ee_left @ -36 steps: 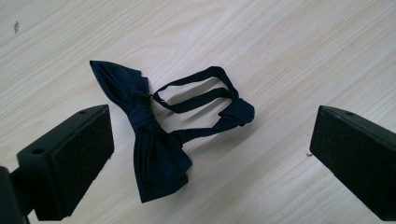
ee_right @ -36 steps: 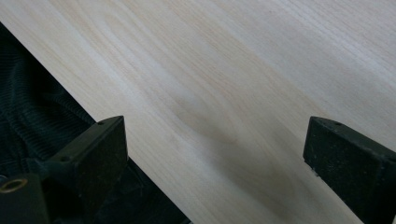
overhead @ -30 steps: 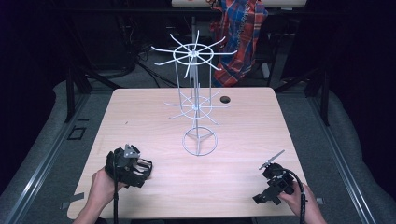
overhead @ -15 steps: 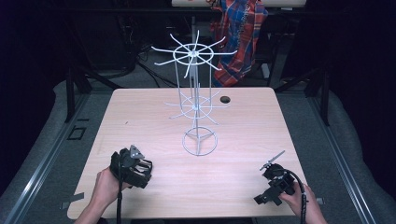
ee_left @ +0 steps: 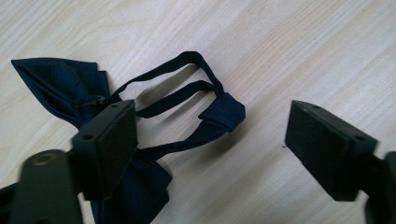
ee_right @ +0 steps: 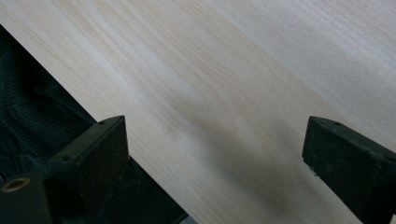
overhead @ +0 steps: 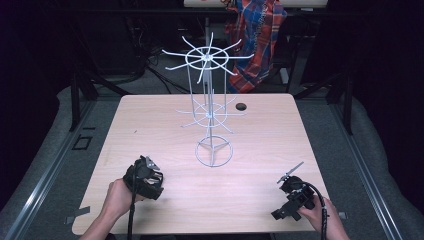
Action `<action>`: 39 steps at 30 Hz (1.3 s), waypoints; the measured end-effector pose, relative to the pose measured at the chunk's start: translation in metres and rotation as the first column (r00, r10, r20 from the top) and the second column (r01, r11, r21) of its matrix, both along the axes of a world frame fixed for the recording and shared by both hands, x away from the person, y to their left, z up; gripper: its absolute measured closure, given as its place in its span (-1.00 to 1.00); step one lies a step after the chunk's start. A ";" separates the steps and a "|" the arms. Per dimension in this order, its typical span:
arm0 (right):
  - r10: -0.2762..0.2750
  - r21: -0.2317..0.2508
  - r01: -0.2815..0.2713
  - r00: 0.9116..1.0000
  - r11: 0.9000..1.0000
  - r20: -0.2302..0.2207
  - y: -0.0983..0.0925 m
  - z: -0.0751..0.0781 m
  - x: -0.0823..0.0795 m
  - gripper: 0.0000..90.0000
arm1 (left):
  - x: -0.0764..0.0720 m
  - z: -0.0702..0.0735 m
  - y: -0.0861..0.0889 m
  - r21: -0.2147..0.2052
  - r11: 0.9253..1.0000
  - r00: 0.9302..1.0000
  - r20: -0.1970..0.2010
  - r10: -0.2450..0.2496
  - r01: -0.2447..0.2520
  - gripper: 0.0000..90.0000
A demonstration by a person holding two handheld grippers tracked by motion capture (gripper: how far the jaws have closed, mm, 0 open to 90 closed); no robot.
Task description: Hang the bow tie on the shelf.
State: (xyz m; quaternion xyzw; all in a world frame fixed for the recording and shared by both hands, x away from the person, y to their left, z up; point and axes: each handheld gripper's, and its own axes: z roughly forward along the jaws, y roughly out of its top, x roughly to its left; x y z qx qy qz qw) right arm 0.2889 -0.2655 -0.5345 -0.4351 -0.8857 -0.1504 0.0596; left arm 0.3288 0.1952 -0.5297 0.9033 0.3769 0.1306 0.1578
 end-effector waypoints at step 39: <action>0.000 0.006 0.001 1.000 1.000 -0.019 0.000 -0.001 0.001 -0.85 | 0.010 0.038 0.024 -0.266 0.964 0.999 0.043 0.032 -0.019 0.81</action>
